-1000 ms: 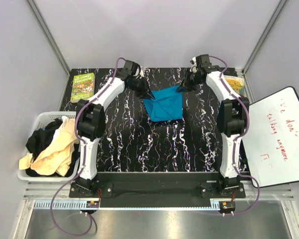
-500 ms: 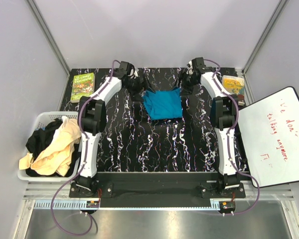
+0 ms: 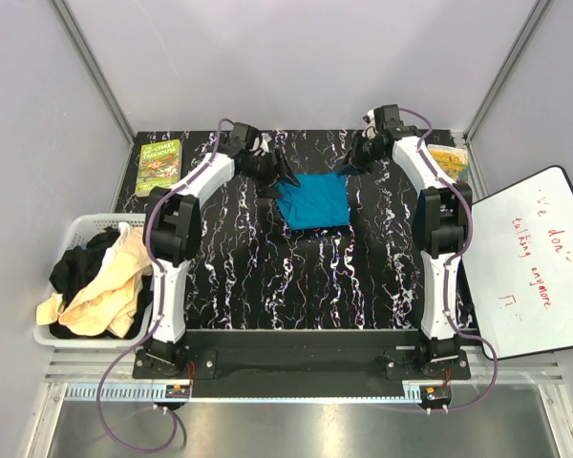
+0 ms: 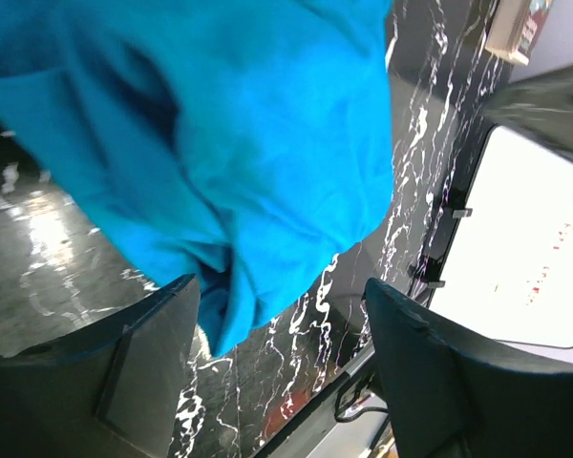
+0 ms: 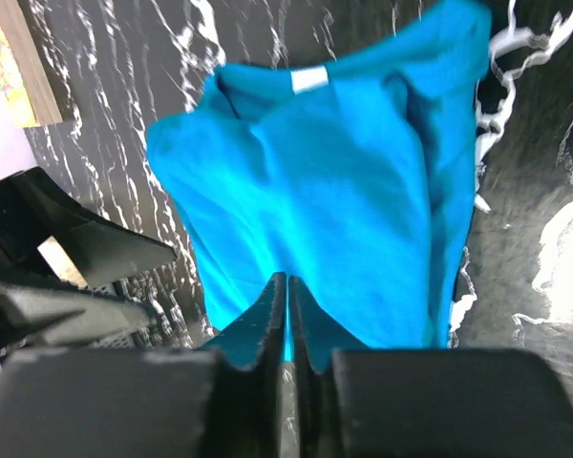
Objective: Fold and stack the t-shirts
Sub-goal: Fold the long partially folded tshirt into a neat square, then smooth out wrinkles on the folded tshirt
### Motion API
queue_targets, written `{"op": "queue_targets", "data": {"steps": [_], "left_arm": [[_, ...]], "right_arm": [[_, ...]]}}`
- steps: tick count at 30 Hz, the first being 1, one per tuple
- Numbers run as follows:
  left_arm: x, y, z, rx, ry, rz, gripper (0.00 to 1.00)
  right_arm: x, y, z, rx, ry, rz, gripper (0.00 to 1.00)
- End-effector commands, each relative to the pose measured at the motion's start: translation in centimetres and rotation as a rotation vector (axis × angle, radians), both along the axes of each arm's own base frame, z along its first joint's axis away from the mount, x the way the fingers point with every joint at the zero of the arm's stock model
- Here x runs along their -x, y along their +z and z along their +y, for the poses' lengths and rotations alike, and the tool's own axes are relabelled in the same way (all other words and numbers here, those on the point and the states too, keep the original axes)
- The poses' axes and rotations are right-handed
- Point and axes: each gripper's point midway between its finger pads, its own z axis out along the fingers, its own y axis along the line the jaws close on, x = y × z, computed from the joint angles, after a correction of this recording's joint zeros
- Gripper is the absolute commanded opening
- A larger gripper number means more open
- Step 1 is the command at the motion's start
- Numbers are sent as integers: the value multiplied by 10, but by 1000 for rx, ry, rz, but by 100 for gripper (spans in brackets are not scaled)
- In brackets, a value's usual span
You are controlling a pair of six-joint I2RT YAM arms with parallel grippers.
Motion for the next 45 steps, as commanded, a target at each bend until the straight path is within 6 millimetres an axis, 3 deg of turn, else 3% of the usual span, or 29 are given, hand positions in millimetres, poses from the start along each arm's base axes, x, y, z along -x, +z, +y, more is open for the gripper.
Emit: {"op": "queue_targets", "data": {"steps": [1,5,7,9,10,11,12,18,26,32,35,43,45], "left_arm": [[-4,-7,-18,27,-28,-18,78],[-12,-16,-23,25,-14,-11,79],[-17,-23,-24,21,-4,-7,77],[-23,-27,-27,26,1,-4,60],[-25,-27,-28,31,1,-5,47],[-27,-28,-29,32,5,-4,19],[-30,-26,-29,33,10,-12,2],[-23,-18,-21,12,26,-15,0],[1,-45,-8,-31,32,65,0],[1,-53,-1,-37,36,91,0],[-1,-55,1,-36,33,99,0],[-3,-59,2,-36,23,109,0],[-2,-60,1,-33,17,113,0]], "right_arm": [[4,-15,13,-58,16,44,7],[-2,-26,10,-19,-15,50,10],[-5,-32,6,9,-37,50,18],[-7,-35,2,32,-52,48,22],[-9,-36,0,48,-61,43,29],[-10,-37,-3,56,-69,41,30],[-11,-38,-5,73,-80,38,30],[-14,-43,-16,132,-113,29,32],[-19,-71,-15,138,-110,69,32],[-24,-87,-10,128,-96,90,33],[-26,-85,-7,108,-95,90,33],[-28,-51,-10,112,-106,39,33],[-26,-51,-10,115,-101,40,34]]}}
